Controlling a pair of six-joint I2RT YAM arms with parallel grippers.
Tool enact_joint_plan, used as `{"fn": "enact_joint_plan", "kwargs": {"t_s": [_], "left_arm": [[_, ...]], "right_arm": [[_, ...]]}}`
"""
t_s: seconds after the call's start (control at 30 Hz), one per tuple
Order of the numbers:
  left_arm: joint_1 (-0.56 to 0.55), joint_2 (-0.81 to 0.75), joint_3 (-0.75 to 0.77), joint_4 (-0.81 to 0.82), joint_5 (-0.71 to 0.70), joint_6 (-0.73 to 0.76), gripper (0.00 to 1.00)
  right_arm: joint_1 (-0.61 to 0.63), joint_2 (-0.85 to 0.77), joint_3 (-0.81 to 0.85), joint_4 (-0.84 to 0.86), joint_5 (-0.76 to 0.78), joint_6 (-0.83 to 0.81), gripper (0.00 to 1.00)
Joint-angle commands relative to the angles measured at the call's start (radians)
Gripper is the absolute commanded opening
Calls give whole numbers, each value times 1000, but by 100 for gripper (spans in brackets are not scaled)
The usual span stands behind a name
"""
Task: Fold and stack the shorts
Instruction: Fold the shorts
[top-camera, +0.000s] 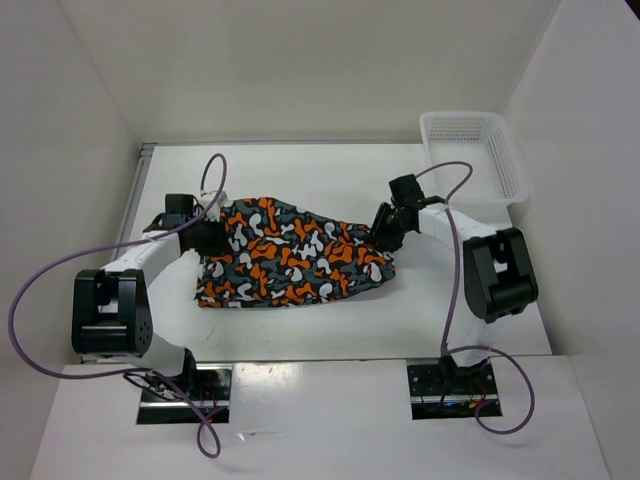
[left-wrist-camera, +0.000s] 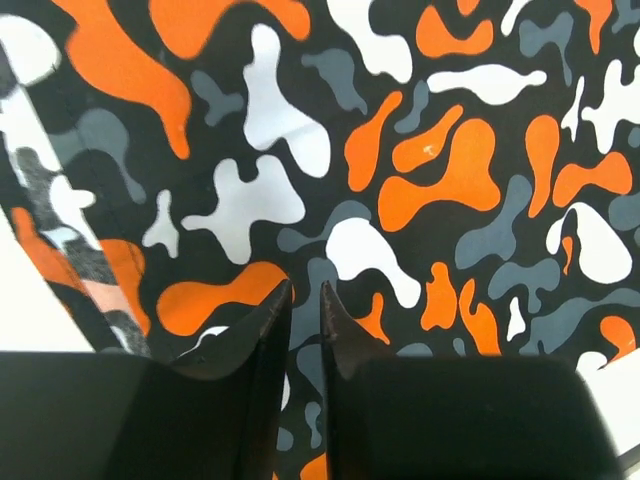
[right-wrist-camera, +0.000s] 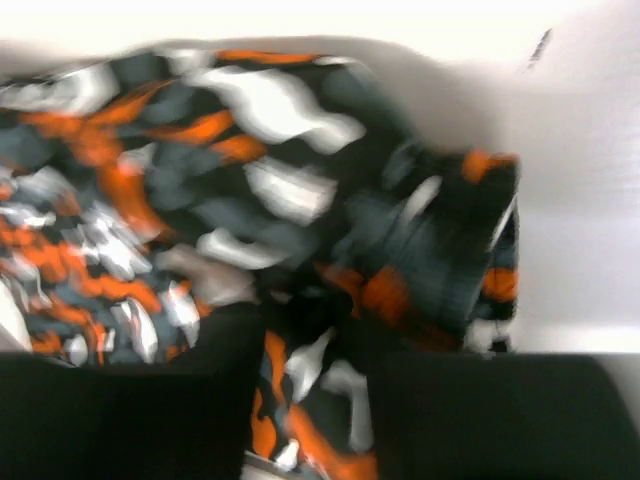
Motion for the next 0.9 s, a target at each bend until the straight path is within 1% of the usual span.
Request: {"fn": "enact_joint_plan", "kwargs": {"t_s": [0.0,0.03,0.1,0.13,0.23,0.3,0.37,0.47,0.5,0.63,0.67,0.73,0.8,0.83,0.87], "left_arm": [[-6,-9,66,6,-14,5,25],[-6,0,75,-5,-14,5,27],[-6,9,86,-5,-23,5,28],[-6,23,95,-5,-23,5,28],[-6,60,95,16,-2,5,28],[-6,72,104,27,-2,5,28],[-6,81,104,27,7,5,28],[-6,90,104,27,7,5,28],[-6,91,113,27,7,5,28],[-6,118,114,36,7,5,28],[-6,130,114,36,7,5,30],[-6,159,123,61,7,5,39],[-6,186,139,61,7,5,60],[-6,208,149,61,7,5,62],[-6,218,159,61,7,5,62]], "right_arm": [[-4,-193,12,39,26,-10,55],[-13,-251,12,27,46,-10,69],[-13,-290,-17,4,81,-10,91],[-35,-303,-32,-11,81,-19,95],[-62,-313,-120,-11,35,-5,96],[-81,-323,-196,31,-17,14,96],[-81,-355,-260,59,-61,47,93],[-92,-369,-320,99,-95,70,93],[-105,-381,-331,108,-106,80,92],[-157,-413,-379,142,-129,81,92],[-158,-413,-393,142,-140,90,92],[-188,-392,-422,183,-173,90,92],[-199,-356,-460,226,-207,119,92],[-208,-346,-472,281,-242,128,92],[-208,-335,-473,301,-243,139,92]]}}
